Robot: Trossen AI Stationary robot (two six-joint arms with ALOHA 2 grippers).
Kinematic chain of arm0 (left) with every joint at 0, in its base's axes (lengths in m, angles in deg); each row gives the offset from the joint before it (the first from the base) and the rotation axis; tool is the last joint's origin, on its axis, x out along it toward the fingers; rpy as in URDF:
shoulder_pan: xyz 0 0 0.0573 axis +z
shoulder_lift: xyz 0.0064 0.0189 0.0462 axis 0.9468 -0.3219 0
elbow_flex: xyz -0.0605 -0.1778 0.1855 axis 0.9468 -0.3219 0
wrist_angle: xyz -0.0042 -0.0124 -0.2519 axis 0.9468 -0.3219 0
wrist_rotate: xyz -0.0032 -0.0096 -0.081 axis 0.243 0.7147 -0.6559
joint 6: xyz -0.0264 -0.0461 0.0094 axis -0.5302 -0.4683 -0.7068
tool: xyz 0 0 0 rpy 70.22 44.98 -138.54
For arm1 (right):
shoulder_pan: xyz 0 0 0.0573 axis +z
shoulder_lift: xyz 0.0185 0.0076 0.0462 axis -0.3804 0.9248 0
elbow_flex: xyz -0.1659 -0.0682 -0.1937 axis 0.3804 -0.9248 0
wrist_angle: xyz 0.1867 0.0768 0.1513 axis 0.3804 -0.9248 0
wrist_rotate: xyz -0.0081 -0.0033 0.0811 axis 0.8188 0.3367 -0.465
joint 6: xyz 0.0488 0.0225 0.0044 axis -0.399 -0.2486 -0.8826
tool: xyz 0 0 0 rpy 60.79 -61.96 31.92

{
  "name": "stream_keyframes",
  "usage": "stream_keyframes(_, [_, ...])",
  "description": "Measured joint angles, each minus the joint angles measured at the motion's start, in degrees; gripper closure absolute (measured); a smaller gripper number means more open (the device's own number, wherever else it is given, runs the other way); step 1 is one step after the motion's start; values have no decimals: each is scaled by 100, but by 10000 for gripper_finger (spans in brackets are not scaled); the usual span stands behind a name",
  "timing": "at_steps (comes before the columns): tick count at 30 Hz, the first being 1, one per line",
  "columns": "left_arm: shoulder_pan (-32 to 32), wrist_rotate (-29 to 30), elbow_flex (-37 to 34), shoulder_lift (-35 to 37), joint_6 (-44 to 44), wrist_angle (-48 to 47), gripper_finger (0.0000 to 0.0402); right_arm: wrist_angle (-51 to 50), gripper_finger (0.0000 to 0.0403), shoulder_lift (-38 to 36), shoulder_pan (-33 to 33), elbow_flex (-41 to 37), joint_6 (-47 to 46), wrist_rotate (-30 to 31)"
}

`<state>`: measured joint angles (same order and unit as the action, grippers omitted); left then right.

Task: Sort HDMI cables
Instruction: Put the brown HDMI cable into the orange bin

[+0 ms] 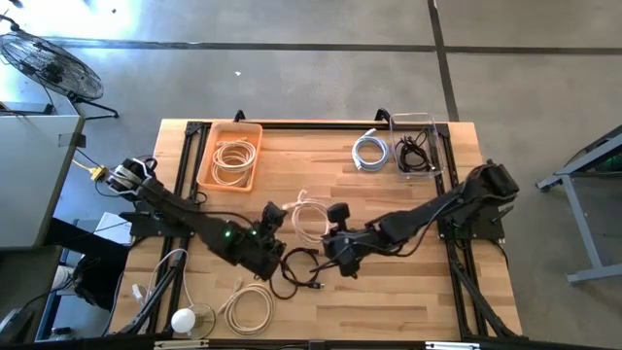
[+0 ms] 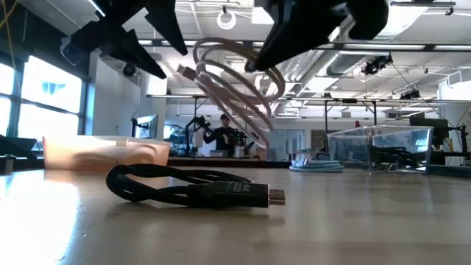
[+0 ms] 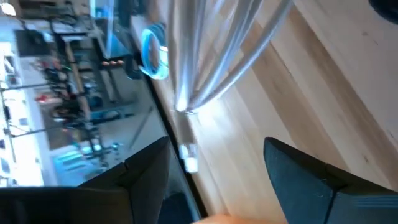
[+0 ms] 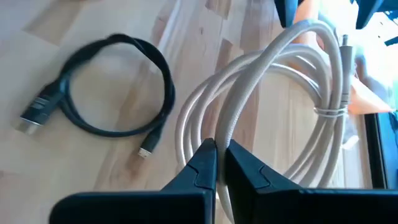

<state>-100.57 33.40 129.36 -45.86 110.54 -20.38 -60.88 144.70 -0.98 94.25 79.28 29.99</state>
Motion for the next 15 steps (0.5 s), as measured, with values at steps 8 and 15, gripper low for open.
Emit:
stream_keyframes(8, [-185, -629, 0, 0, 1658, 1481, 151, 49, 395, -109, 57, 0, 45, 92])
stream_keyframes(15, [-88, -1016, 0, 0, 2248, 2069, 151, 244, 395, -109, 38, 0, 160, 70])
